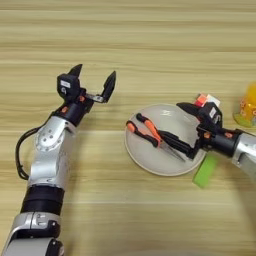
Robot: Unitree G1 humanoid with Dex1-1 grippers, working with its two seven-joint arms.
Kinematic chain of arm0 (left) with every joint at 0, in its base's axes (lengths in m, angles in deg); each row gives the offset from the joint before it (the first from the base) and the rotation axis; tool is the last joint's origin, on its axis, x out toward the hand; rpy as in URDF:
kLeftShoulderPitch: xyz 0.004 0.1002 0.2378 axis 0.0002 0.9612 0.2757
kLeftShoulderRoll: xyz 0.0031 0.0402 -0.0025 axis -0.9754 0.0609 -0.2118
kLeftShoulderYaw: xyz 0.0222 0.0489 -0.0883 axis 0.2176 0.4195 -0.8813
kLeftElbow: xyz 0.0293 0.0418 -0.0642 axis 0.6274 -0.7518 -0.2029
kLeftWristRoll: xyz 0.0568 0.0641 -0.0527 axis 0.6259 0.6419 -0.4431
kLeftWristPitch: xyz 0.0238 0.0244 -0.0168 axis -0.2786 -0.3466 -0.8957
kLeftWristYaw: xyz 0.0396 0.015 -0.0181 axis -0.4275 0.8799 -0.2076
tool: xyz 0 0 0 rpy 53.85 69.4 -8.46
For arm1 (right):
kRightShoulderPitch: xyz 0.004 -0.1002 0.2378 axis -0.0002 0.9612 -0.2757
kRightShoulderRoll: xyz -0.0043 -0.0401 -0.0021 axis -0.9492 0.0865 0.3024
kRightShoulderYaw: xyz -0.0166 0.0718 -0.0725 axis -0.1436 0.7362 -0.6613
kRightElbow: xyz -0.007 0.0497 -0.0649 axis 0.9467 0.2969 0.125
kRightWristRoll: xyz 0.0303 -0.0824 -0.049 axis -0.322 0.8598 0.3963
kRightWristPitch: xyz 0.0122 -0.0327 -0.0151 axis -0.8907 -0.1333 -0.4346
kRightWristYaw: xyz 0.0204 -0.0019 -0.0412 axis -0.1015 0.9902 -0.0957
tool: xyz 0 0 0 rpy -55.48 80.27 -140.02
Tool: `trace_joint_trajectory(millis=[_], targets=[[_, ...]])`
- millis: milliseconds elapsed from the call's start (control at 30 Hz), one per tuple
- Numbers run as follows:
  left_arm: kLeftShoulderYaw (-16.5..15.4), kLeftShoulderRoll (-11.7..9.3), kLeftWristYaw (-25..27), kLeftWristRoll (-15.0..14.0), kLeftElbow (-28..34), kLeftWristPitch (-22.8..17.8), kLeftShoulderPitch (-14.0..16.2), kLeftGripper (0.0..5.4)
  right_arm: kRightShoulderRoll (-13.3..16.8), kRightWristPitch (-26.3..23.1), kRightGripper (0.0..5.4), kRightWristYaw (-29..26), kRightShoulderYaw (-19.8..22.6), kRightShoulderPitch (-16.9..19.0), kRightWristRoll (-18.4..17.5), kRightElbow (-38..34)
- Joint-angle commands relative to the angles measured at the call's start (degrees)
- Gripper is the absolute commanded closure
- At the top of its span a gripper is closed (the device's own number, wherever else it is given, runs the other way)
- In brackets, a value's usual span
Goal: Move the objects on the table
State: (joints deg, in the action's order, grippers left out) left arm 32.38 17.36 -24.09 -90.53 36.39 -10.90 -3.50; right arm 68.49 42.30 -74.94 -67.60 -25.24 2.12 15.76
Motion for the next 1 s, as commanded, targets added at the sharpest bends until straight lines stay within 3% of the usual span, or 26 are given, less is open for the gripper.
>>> trace_joint_trajectory(millis=[33,367,1000], targets=[[0.2,-0.1,-0.2,0.7,0.6,0.3,-0.1,0.0,-1.3,-3.0,0.01,1.6,-1.2,-2.3,1.4,1.2],[0.4,0.1,-0.5,0.7,0.7,0.3,0.1,0.0,-3.5,-7.5,0.01,2.3,-4.8,-3.8,3.2,3.2],[0.5,0.3,-1.7,1.7,0.7,0.6,0.5,0.0,-8.9,-6.3,0.01,3.7,-6.1,-8.4,7.7,15.2]])
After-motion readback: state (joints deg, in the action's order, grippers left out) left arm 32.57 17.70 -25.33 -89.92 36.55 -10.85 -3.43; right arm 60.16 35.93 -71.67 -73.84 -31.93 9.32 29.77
